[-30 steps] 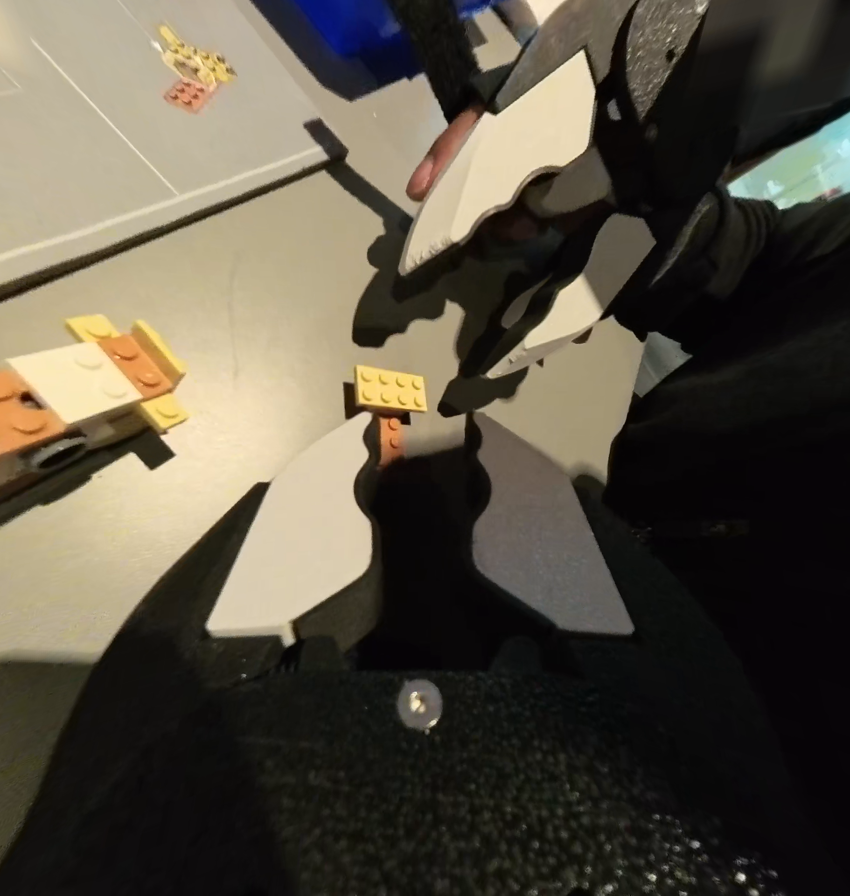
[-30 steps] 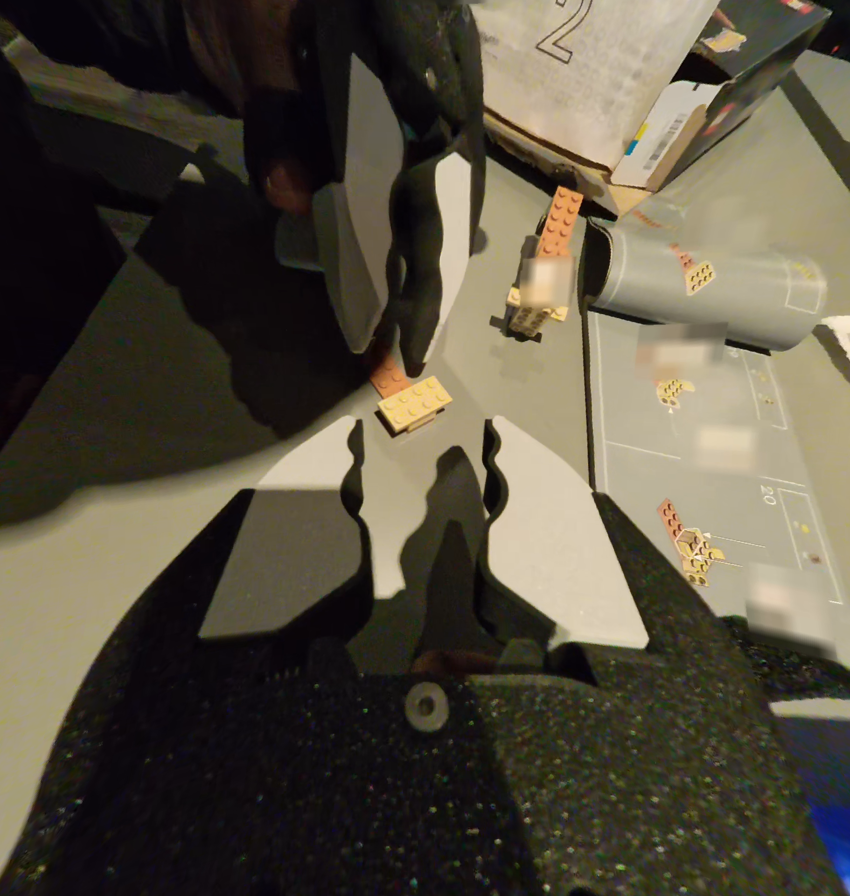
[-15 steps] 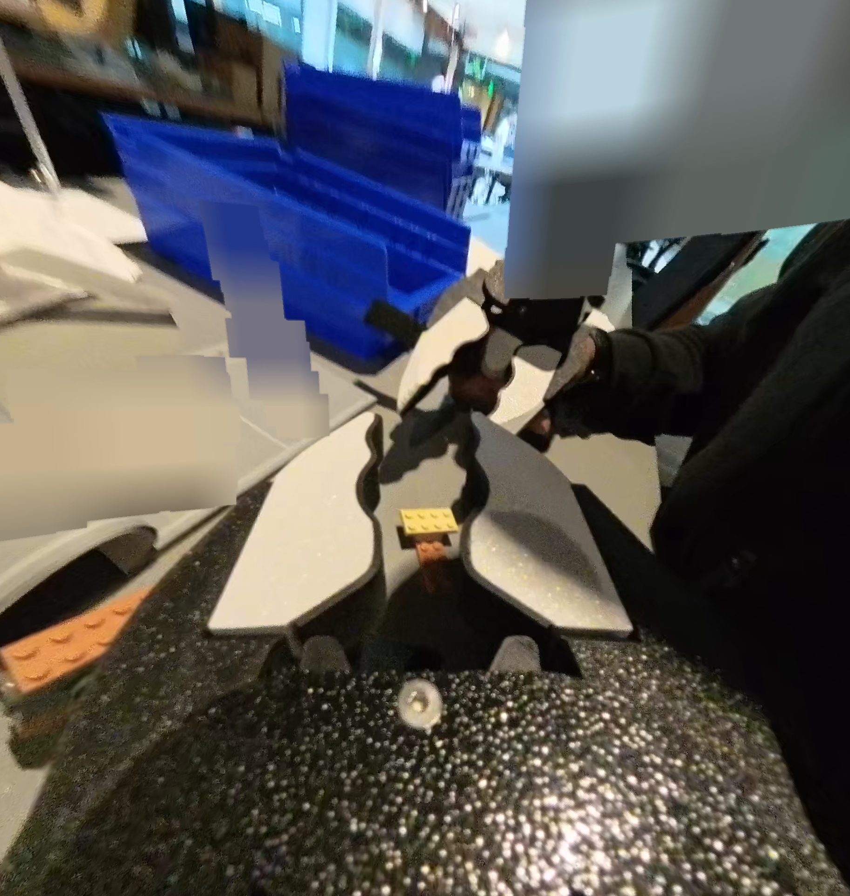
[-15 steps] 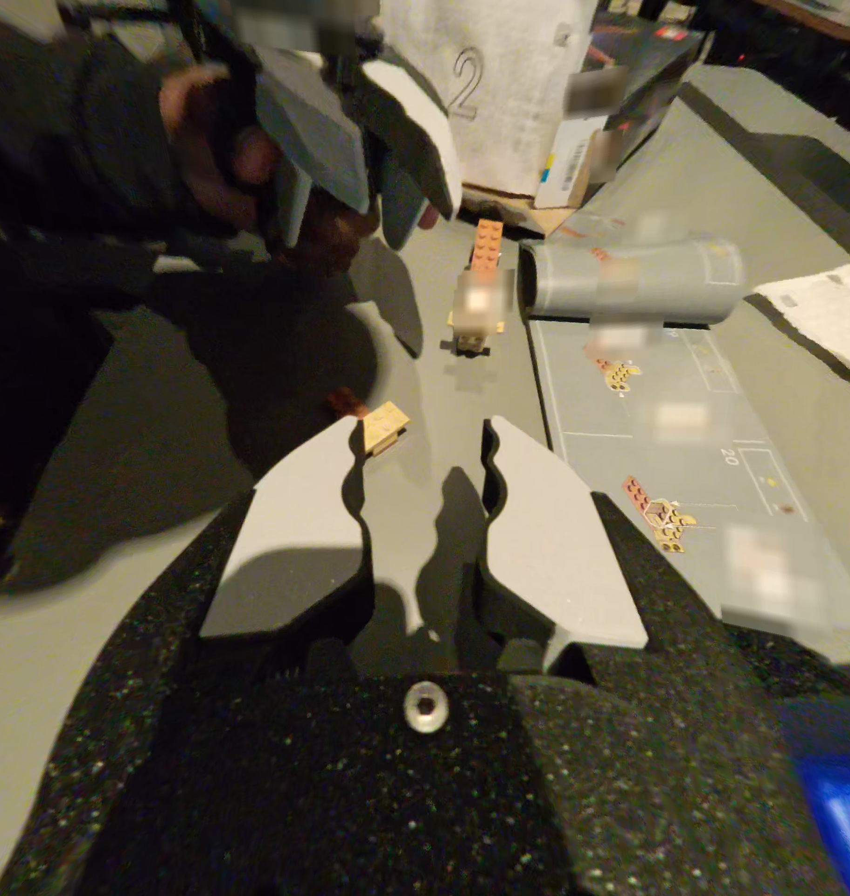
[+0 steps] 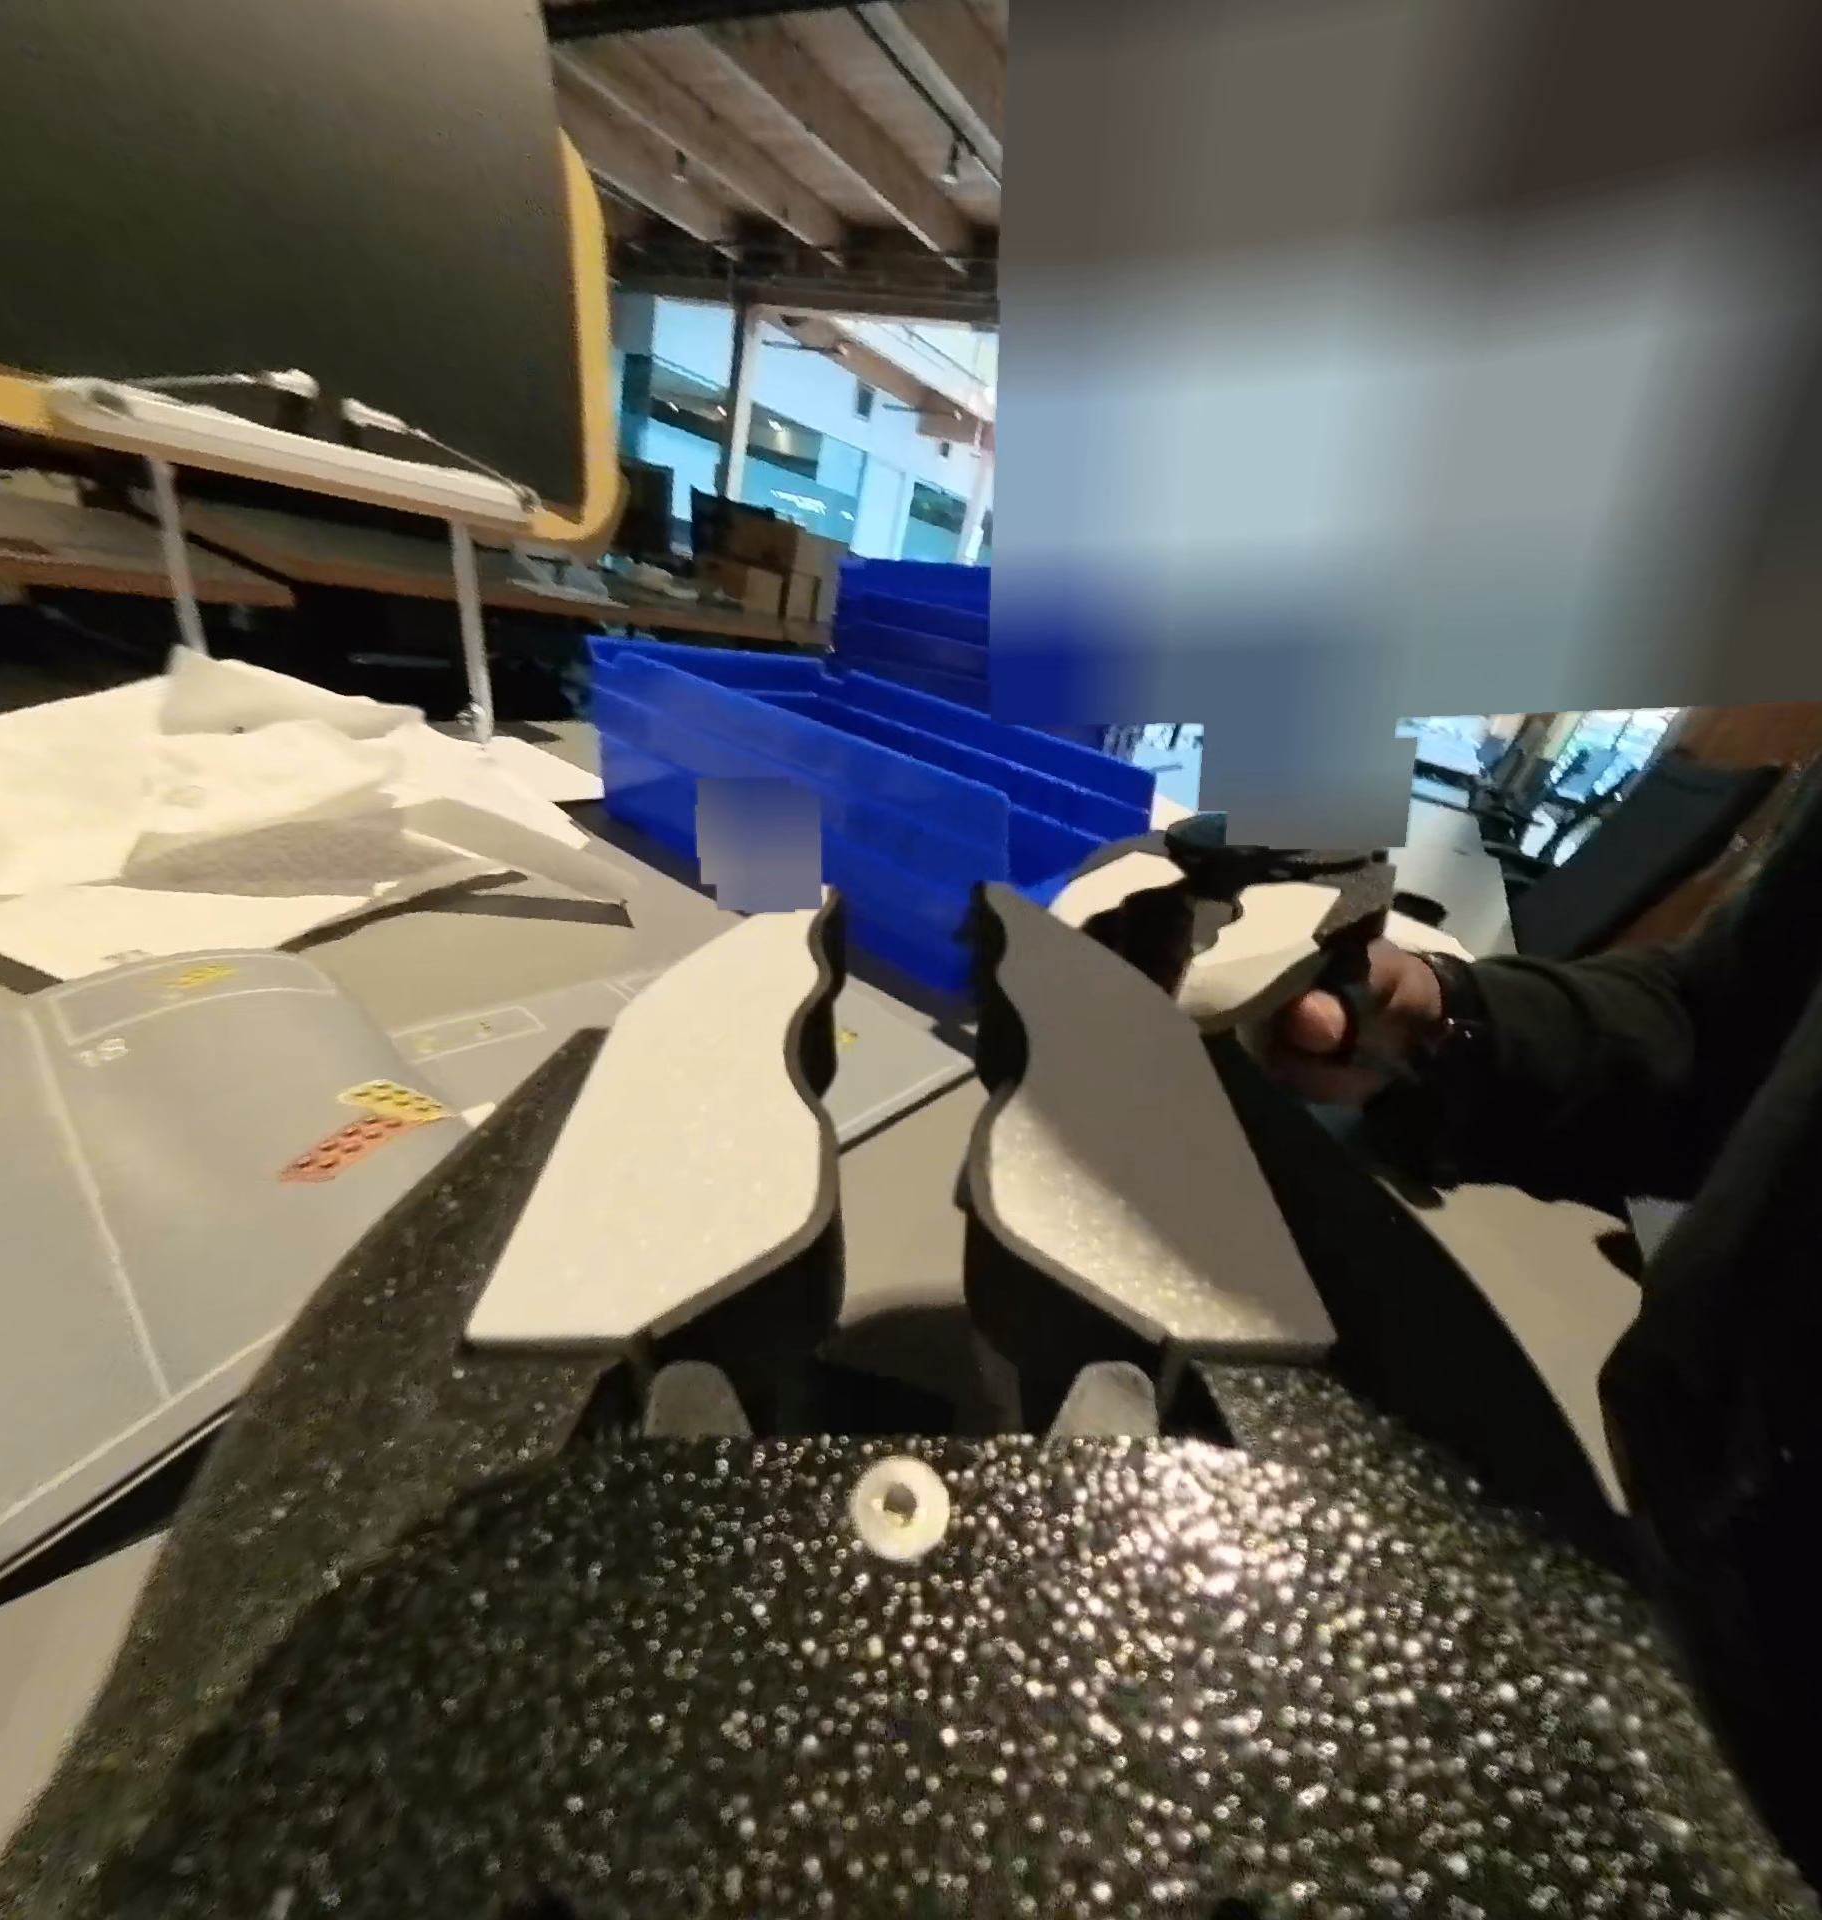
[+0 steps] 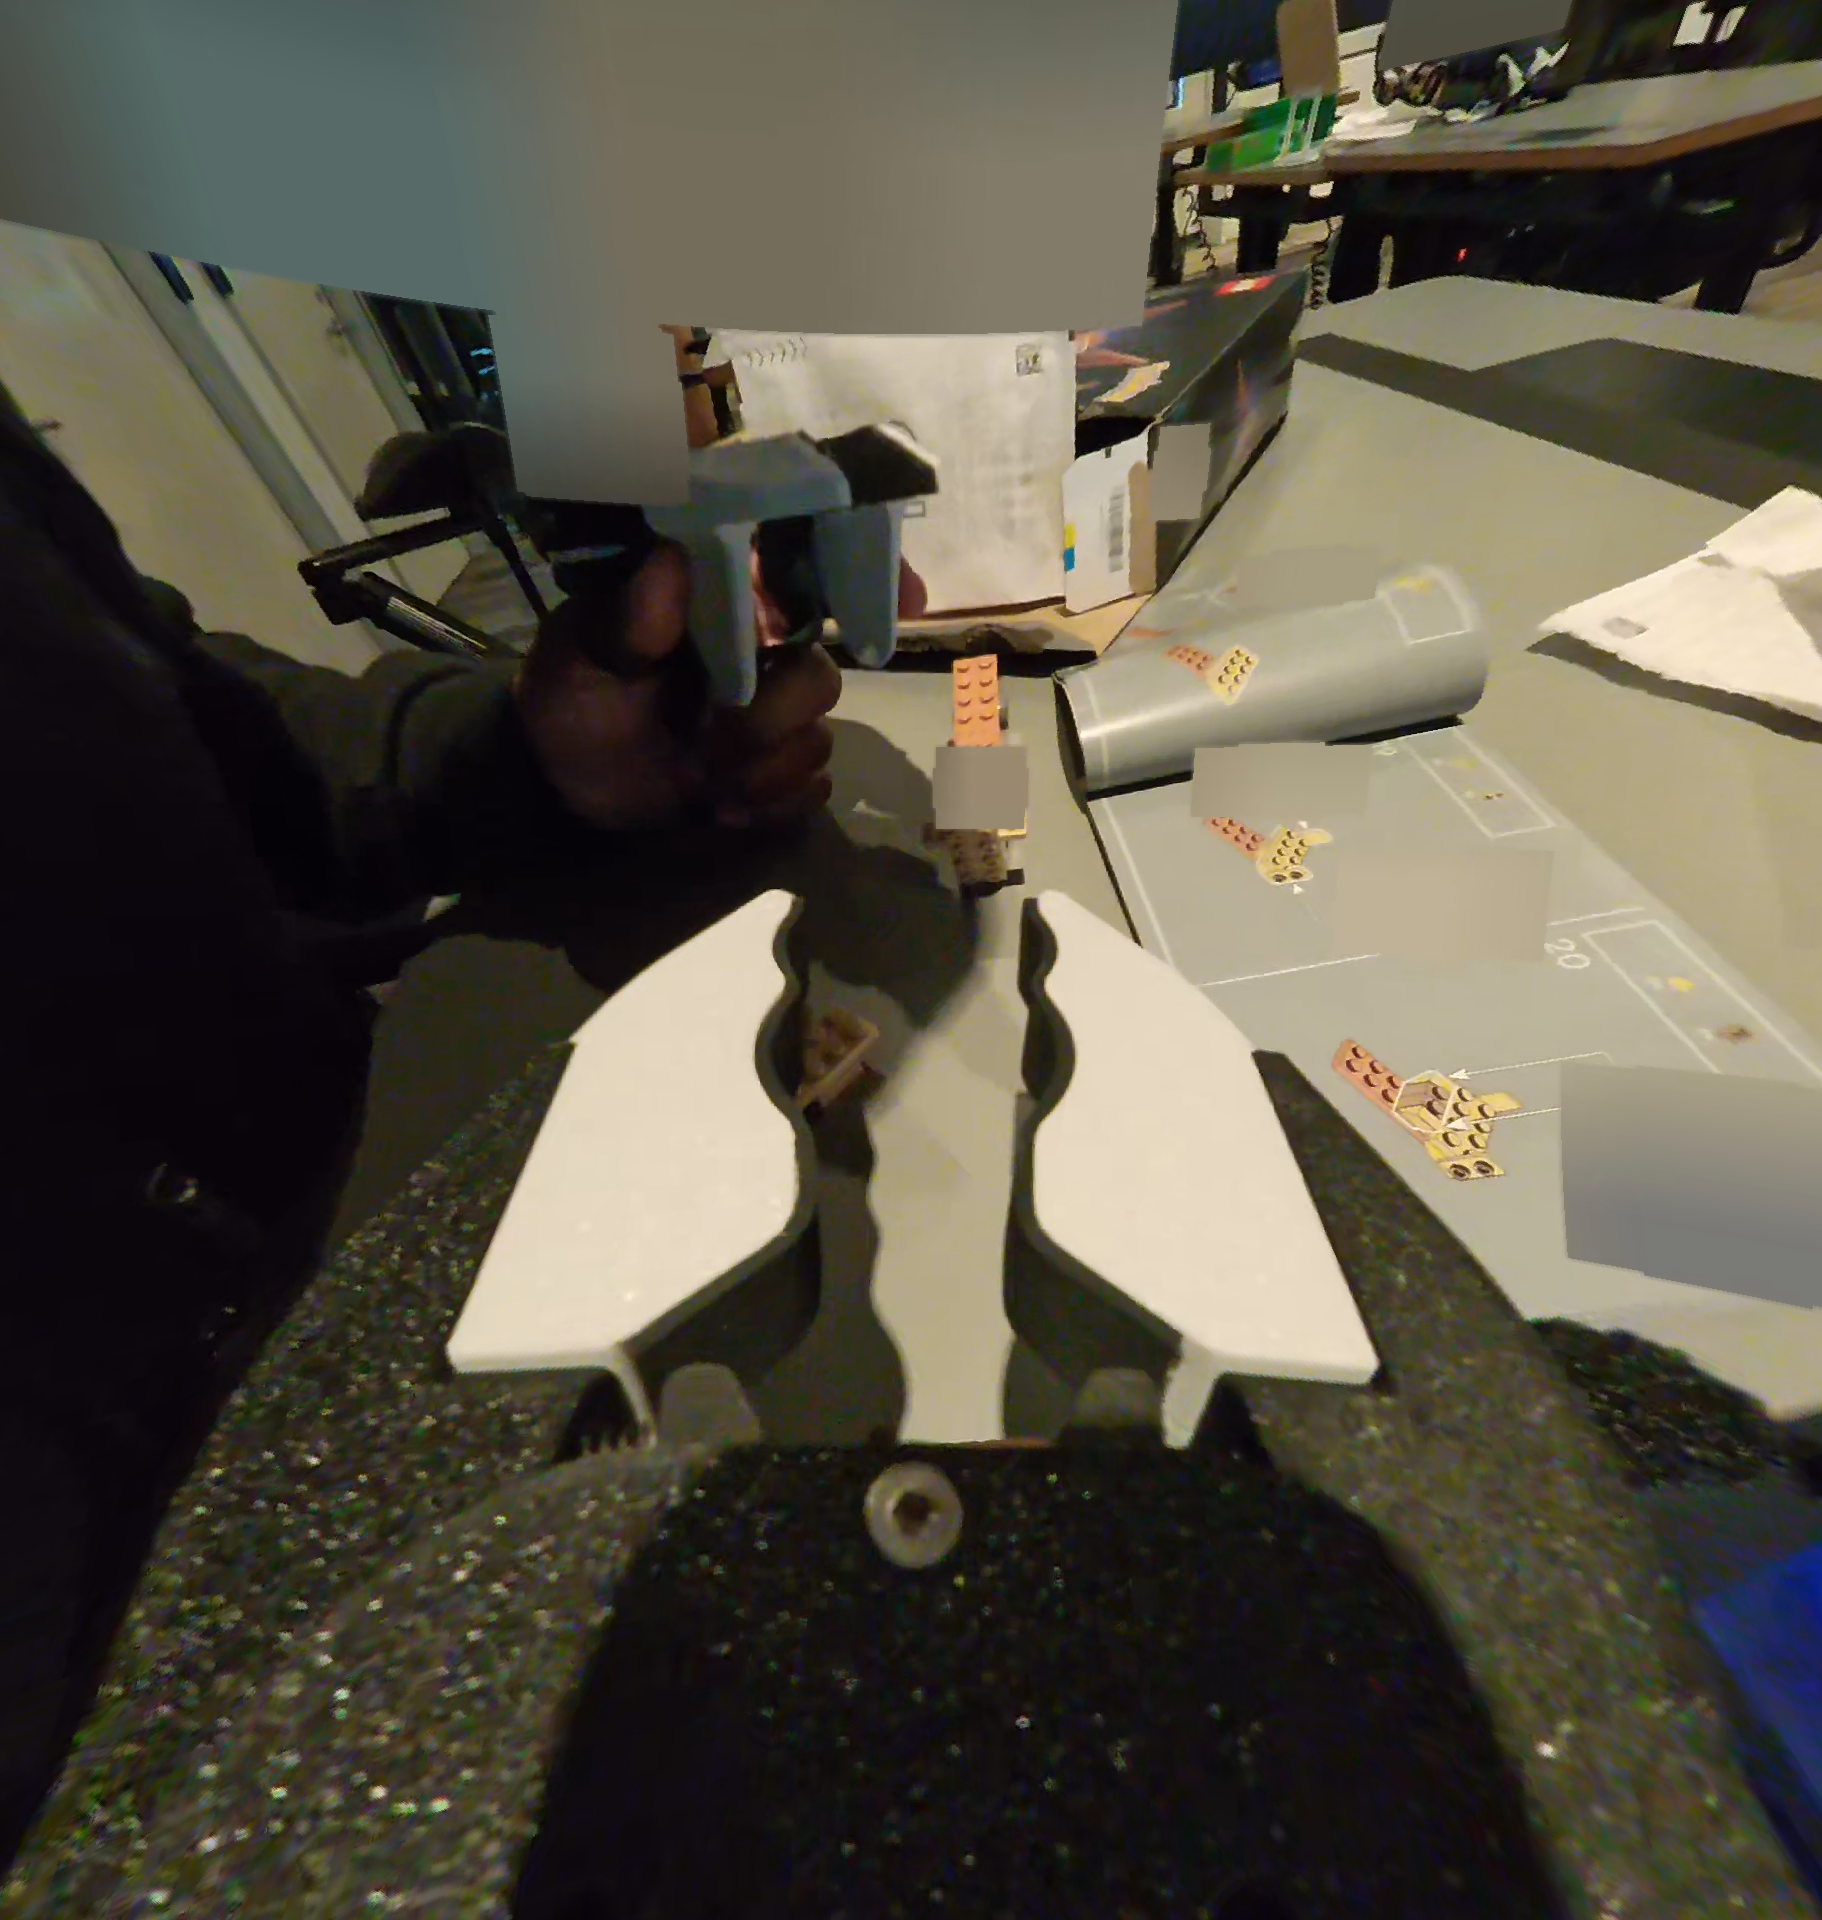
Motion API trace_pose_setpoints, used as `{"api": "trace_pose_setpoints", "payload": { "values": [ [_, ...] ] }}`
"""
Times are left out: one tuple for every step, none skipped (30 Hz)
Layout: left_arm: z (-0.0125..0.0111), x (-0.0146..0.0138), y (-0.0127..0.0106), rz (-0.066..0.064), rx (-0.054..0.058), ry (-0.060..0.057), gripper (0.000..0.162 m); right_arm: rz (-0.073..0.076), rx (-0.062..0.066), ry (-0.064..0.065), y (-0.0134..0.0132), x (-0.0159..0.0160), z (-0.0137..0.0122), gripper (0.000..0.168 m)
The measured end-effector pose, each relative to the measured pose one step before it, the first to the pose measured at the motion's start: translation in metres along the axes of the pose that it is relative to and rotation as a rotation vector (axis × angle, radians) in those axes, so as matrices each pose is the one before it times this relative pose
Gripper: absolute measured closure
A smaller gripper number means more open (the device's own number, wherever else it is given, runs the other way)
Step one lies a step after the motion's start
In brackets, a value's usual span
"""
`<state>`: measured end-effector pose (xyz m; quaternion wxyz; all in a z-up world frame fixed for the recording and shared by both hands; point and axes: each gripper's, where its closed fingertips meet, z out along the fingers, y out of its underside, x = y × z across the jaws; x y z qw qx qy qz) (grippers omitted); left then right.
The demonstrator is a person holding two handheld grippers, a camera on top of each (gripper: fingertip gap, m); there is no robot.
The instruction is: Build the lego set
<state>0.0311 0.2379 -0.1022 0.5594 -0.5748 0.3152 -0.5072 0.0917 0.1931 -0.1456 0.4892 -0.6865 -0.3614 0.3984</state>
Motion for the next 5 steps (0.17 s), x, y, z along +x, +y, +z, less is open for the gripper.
{"api": "trace_pose_setpoints", "payload": {
  "values": [
    [-0.0014, -0.00184, -0.00233, 0.0001, 0.0202, -0.0103, 0.141, 0.0013, -0.0003, -0.0025, 0.00002, -0.0005, 0.00016, 0.129],
    [-0.00116, -0.00041, -0.00195, 0.0054, 0.0156, -0.0047, 0.142, 0.0007, -0.0017, -0.0018, 0.00019, -0.00058, 0.00029, 0.129],
    [-0.00087, 0.00034, -0.00127, 0.01, 0.0113, -0.0019, 0.142, 0.0005, -0.0016, 0.0002, 0.00023, -0.00006, 0.00031, 0.129],
    [-0.00031, 0.00087, -0.00085, 0.013, 0.0064, -0.0014, 0.143, 0.0002, -0.0018, -0.0018, 0.00025, -0.0003, 0.00029, 0.13],
    [-0.00012, 0.00113, -0.00016, 0.012, 0.0016, 0.0002, 0.143, 0.0007, -0.0015, -0.0018, 0.00014, -0.00028, 0.00011, 0.13]
  ]
}}
